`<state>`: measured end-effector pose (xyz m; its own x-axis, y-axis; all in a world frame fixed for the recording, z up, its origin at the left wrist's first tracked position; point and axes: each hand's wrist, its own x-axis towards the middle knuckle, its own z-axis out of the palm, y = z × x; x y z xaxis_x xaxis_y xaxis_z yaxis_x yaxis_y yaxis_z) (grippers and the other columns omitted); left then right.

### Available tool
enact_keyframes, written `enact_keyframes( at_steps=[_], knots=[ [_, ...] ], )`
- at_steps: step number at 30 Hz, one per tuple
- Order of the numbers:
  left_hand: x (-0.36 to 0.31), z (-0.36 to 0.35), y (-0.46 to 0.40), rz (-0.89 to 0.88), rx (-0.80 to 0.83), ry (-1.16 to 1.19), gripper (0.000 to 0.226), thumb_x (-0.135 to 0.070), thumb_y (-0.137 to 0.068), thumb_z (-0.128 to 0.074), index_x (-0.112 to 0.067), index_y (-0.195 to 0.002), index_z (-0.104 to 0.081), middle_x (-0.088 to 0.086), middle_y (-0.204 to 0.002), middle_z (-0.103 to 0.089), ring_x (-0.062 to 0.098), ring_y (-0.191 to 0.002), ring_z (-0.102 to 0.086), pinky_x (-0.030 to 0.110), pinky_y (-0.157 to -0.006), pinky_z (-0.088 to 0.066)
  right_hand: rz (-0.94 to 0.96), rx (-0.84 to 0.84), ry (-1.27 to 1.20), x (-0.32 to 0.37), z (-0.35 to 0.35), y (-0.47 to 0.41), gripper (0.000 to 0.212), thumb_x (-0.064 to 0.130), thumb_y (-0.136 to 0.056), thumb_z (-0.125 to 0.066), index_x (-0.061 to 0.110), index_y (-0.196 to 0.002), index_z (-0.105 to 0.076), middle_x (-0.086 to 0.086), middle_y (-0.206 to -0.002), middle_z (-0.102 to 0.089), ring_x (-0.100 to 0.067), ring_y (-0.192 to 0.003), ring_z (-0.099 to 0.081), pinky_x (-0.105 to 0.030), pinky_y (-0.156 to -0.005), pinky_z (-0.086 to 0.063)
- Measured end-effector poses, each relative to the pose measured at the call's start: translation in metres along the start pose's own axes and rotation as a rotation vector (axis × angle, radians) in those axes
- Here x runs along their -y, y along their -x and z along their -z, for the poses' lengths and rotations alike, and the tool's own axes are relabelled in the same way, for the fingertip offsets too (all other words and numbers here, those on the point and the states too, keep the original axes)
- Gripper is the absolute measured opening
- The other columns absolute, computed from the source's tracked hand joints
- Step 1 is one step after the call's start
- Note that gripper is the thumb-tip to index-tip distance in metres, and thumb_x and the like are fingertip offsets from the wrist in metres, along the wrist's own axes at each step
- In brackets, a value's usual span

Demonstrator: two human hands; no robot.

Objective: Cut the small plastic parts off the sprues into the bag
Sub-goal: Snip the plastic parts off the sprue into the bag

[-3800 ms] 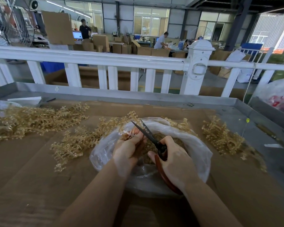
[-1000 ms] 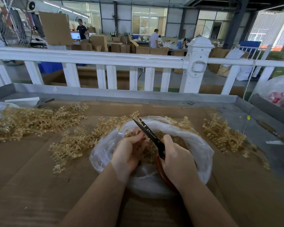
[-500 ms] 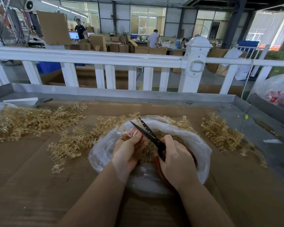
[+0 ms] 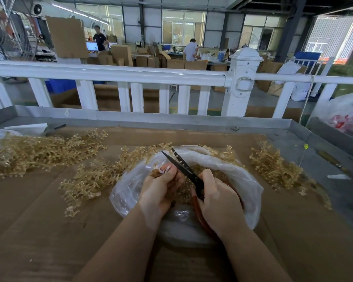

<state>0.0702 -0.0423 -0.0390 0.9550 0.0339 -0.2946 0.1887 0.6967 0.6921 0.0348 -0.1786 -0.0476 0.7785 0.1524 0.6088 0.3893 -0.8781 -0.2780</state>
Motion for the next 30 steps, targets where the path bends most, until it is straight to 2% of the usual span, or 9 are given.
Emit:
enact_keyframes(
  at_steps=[7, 13, 17, 20, 22, 25, 28, 30],
  knots=[
    [0.0004, 0.0005, -0.0005, -0.002, 0.026, 0.027, 0.022, 0.004, -0.088, -0.057, -0.006, -0.069, -0.062, 0.007, -0.061, -0.065, 0.013, -0.051, -0.064, 0.022, -0.05, -0.054, 0.017, 0.049, 0.039, -0.0023, -0.002, -0.0014, 0.013, 0.024, -0.092, -0.056, 0.012, -0.096, -0.055, -0.001, -0.067, -0.061, -0.017, -0.055, -0.058, -0.026, -0.048, -0.048],
    [0.001, 0.0031, -0.0004, 0.013, 0.059, 0.057, 0.009, -0.001, -0.083, -0.06, -0.005, -0.089, -0.065, 0.007, -0.07, -0.069, 0.016, -0.058, -0.068, 0.024, -0.053, -0.056, 0.008, 0.065, 0.043, -0.0015, -0.0003, -0.0014, 0.013, 0.026, -0.094, -0.055, 0.013, -0.097, -0.056, 0.002, -0.066, -0.061, -0.012, -0.053, -0.056, -0.019, -0.047, -0.041],
    [-0.0007, 0.003, -0.0015, 0.025, 0.114, 0.03, 0.032, -0.015, -0.071, -0.067, -0.01, -0.103, -0.065, 0.009, -0.087, -0.071, 0.021, -0.071, -0.07, 0.03, -0.058, -0.057, 0.016, 0.029, 0.016, -0.0009, 0.0019, 0.0, 0.014, 0.022, -0.088, -0.064, 0.011, -0.095, -0.059, 0.001, -0.067, -0.062, -0.012, -0.055, -0.059, -0.019, -0.048, -0.044],
    [0.0001, 0.0017, -0.0034, 0.051, 0.078, 0.031, 0.031, -0.011, -0.082, -0.065, -0.01, -0.113, -0.064, 0.014, -0.104, -0.069, 0.026, -0.085, -0.069, 0.036, -0.067, -0.057, 0.002, 0.022, -0.024, -0.0009, 0.0023, 0.0019, 0.018, 0.024, -0.086, -0.066, 0.013, -0.099, -0.059, 0.002, -0.074, -0.065, -0.012, -0.063, -0.061, -0.022, -0.054, -0.05],
    [-0.0001, 0.0024, -0.0031, 0.06, 0.075, 0.037, 0.038, -0.009, -0.077, -0.066, -0.006, -0.115, -0.064, 0.016, -0.111, -0.068, 0.028, -0.089, -0.068, 0.038, -0.071, -0.058, -0.011, 0.016, -0.04, -0.0005, 0.002, 0.0028, 0.02, 0.026, -0.086, -0.066, 0.014, -0.1, -0.058, 0.002, -0.078, -0.065, -0.012, -0.068, -0.062, -0.024, -0.059, -0.052],
    [0.0014, 0.005, -0.0025, 0.077, 0.129, -0.001, 0.033, -0.01, -0.069, -0.067, -0.004, -0.102, -0.067, 0.014, -0.101, -0.072, 0.028, -0.084, -0.072, 0.037, -0.061, -0.059, -0.029, -0.005, -0.056, 0.0012, 0.0007, 0.0028, 0.022, 0.026, -0.084, -0.068, 0.013, -0.099, -0.058, -0.001, -0.08, -0.065, -0.016, -0.071, -0.063, -0.029, -0.062, -0.054],
    [0.0045, 0.0059, -0.0046, 0.064, 0.11, -0.047, 0.012, -0.005, -0.079, -0.065, -0.007, -0.091, -0.068, 0.015, -0.089, -0.074, 0.027, -0.076, -0.073, 0.033, -0.054, -0.056, -0.052, -0.026, -0.052, 0.0036, -0.0006, 0.0021, 0.022, 0.024, -0.083, -0.07, 0.011, -0.096, -0.058, -0.002, -0.079, -0.064, -0.018, -0.07, -0.061, -0.029, -0.06, -0.052],
    [0.0048, 0.0062, -0.0053, 0.056, 0.106, -0.051, 0.008, -0.003, -0.082, -0.063, -0.007, -0.087, -0.068, 0.015, -0.084, -0.074, 0.026, -0.073, -0.073, 0.033, -0.053, -0.056, -0.062, -0.024, -0.055, 0.0045, -0.0013, 0.0021, 0.022, 0.024, -0.083, -0.069, 0.011, -0.097, -0.058, -0.002, -0.08, -0.064, -0.018, -0.071, -0.061, -0.029, -0.061, -0.052]
  ],
)
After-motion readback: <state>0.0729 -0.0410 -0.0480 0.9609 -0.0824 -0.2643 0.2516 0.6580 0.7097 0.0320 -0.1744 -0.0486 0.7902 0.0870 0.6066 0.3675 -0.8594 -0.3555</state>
